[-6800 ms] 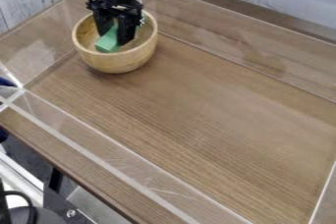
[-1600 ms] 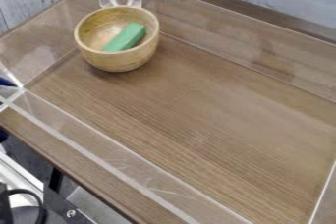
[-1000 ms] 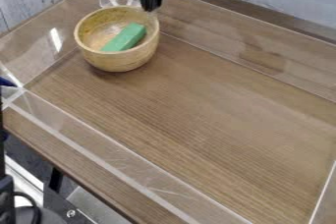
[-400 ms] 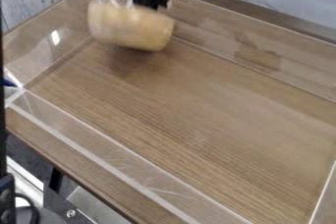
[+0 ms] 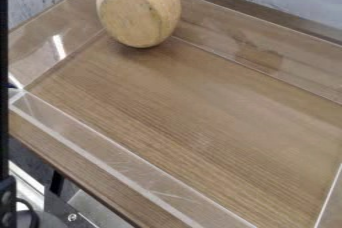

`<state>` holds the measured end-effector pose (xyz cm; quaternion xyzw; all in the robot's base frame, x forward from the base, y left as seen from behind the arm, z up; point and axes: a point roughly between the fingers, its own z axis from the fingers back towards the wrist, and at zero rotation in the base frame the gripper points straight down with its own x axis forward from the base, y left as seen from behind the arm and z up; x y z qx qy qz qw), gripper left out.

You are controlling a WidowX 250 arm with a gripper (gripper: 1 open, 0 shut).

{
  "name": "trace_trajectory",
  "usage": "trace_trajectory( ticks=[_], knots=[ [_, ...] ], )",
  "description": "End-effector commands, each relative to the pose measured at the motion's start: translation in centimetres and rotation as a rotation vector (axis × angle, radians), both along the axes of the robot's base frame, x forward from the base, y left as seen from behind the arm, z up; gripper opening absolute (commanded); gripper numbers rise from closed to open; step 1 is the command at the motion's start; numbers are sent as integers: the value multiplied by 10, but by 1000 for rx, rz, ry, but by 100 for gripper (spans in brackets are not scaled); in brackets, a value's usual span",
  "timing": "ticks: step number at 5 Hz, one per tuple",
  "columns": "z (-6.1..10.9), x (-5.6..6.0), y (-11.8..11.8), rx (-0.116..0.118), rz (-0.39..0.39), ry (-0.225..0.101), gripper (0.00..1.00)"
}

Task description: Put the green block in the brown bowl

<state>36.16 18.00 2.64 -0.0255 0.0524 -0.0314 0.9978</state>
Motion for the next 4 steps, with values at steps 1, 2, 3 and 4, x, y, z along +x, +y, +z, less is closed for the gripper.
trace_trajectory(
  ticks=[1,2,3,4],
  knots=[
    [-3,1,9,14,11,22,0],
    [-7,1,14,16,20,55,0],
    [-5,1,15,15,22,54,0],
    [-4,2,15,13,25,53,0]
  ],
)
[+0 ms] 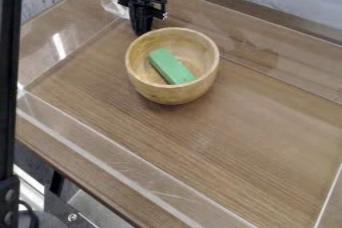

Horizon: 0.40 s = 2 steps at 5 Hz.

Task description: Put the green block in the brown bowl

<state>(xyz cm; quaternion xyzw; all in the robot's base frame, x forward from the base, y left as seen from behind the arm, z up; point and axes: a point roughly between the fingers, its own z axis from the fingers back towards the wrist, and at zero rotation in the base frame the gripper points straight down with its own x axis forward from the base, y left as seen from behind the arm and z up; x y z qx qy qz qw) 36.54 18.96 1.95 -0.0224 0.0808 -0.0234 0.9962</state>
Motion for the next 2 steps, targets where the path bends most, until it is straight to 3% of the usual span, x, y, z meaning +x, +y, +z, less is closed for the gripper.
trace_trajectory(
  ticks=[1,2],
  knots=[
    [2,-2,6,3,13,-6,0],
    [2,-1,6,2,15,-7,0]
  ],
)
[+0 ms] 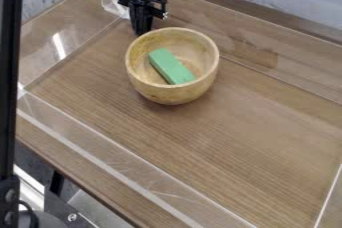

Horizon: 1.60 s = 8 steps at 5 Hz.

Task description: Put the green block in the brown bowl

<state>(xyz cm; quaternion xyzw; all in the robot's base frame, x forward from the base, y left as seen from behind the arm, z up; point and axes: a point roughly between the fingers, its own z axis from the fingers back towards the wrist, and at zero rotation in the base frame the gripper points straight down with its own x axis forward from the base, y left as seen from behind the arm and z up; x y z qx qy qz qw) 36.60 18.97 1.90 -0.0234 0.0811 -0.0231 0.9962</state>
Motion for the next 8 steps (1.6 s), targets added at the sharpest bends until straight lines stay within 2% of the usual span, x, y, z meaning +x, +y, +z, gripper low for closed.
trace_trajectory(
  ticks=[1,8],
  knots=[
    [3,-1,6,2,17,-8,0],
    [2,-1,9,-9,32,-15,0]
  ],
)
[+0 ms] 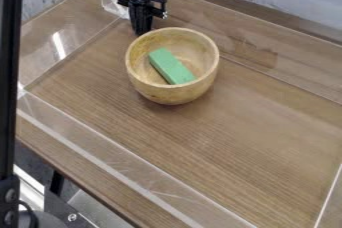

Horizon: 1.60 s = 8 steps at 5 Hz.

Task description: Put the green block in the brown bowl

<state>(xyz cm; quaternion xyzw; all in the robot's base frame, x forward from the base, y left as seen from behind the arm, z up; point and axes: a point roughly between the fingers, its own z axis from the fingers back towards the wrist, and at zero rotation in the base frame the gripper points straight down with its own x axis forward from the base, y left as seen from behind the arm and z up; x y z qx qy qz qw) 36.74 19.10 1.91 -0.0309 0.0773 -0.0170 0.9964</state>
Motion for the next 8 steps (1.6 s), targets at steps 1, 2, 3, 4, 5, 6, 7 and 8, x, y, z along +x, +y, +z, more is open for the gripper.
trace_trajectory(
  ticks=[1,2,3,4,5,6,7,8],
  knots=[
    [2,-3,8,2,20,-9,0],
    [2,-3,8,0,22,-10,0],
    [2,-3,8,-2,24,-11,0],
    [2,-3,9,-4,26,-12,0],
    [2,-3,9,-6,28,-13,0],
    [1,-3,9,-9,30,-15,0],
    [1,-3,10,-11,32,-16,0],
    [1,-3,10,-13,35,-17,0]
  ],
)
